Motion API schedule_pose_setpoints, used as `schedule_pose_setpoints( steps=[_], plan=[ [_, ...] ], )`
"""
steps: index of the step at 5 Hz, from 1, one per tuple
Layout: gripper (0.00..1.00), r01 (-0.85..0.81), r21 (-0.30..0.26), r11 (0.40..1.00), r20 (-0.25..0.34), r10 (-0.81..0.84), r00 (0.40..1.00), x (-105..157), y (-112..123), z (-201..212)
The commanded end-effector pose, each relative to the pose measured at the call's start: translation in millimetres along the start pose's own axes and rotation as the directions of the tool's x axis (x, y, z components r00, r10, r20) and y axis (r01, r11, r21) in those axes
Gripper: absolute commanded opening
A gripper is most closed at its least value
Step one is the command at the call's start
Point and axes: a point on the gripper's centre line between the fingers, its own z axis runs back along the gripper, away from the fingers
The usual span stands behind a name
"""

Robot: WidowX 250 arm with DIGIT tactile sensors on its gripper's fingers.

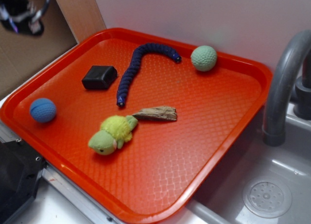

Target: Grab the blue ball.

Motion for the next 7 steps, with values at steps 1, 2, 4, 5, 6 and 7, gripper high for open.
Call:
schedule_pose_setpoints(
  steps=[1, 2, 4, 5, 6, 7],
  plan=[
    [1.00, 0.042, -0.020, 0.999, 0.025, -0.041, 0.999, 7, -8, 13],
    [1.00, 0.013, -0.040, 0.999, -0.053, -0.015, 0.998, -21, 6, -16],
    [1.00, 0.085, -0.003, 0.996, -0.167, -0.085, 0.982, -70, 2, -68],
    [1.00, 0.142, -0.069, 0.987, -0.179, -0.153, 0.972, -82, -5, -97],
    [1.00, 0.187, -0.102, 0.977, -0.185, -0.203, 0.962, -87, -12, -121],
    [1.00, 0.217, -0.035, 0.975, -0.240, -0.219, 0.946, -92, -1, -129]
  ],
)
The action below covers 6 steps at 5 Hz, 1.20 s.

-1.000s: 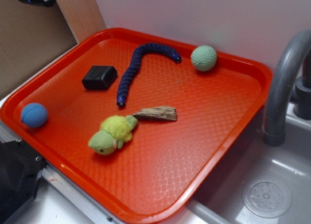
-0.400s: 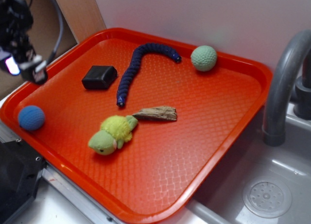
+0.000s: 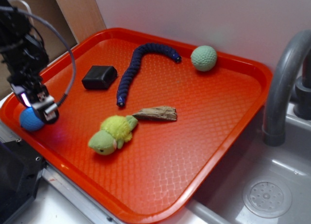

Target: Grab the blue ball.

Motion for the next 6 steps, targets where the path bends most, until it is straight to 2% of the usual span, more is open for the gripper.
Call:
schedule_pose_setpoints(
  steps=[1, 2, 3, 4, 5, 6],
  plan=[
    [1.00, -0.036, 0.091, 0.995, -0.067, 0.043, 0.997, -29, 29, -5],
    [1.00, -0.050, 0.091, 0.995, -0.098, 0.059, 0.993, -42, 32, -13],
    [0.69, -0.079, 0.127, 0.989, -0.106, 0.093, 0.990, -46, 39, -21],
    [0.00, -0.080, 0.136, 0.987, -0.101, 0.095, 0.990, -43, 42, -24],
    [0.00, -0.076, 0.141, 0.987, -0.096, 0.090, 0.991, -38, 42, -21],
    [0.00, -0.092, 0.140, 0.986, -0.002, 0.093, 0.996, -13, 33, 22]
  ],
)
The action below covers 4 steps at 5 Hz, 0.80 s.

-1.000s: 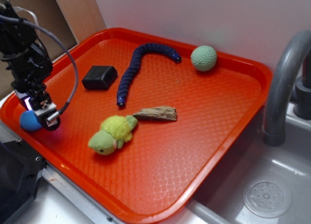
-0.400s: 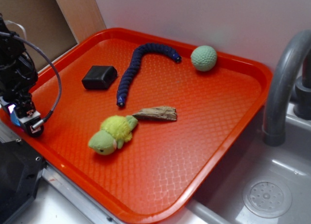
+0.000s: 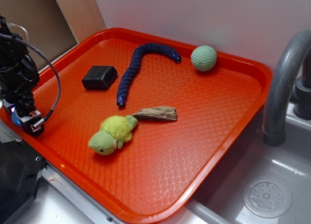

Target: Grab the blue ball.

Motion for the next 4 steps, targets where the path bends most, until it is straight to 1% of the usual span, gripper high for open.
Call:
schedule_pose_setpoints(
  steps=[1, 2, 3, 4],
  plan=[
    [0.00, -0.019, -0.020, 1.000, 0.175, 0.023, 0.984, 34, -21, 107],
    [0.00, -0.027, 0.001, 1.000, 0.216, 0.027, 0.976, 51, -41, 149],
    [0.00, -0.023, -0.020, 1.000, 0.261, 0.028, 0.965, 61, -62, 194],
    [0.00, -0.015, -0.012, 1.000, 0.298, 0.018, 0.954, 62, -72, 214]
  ],
)
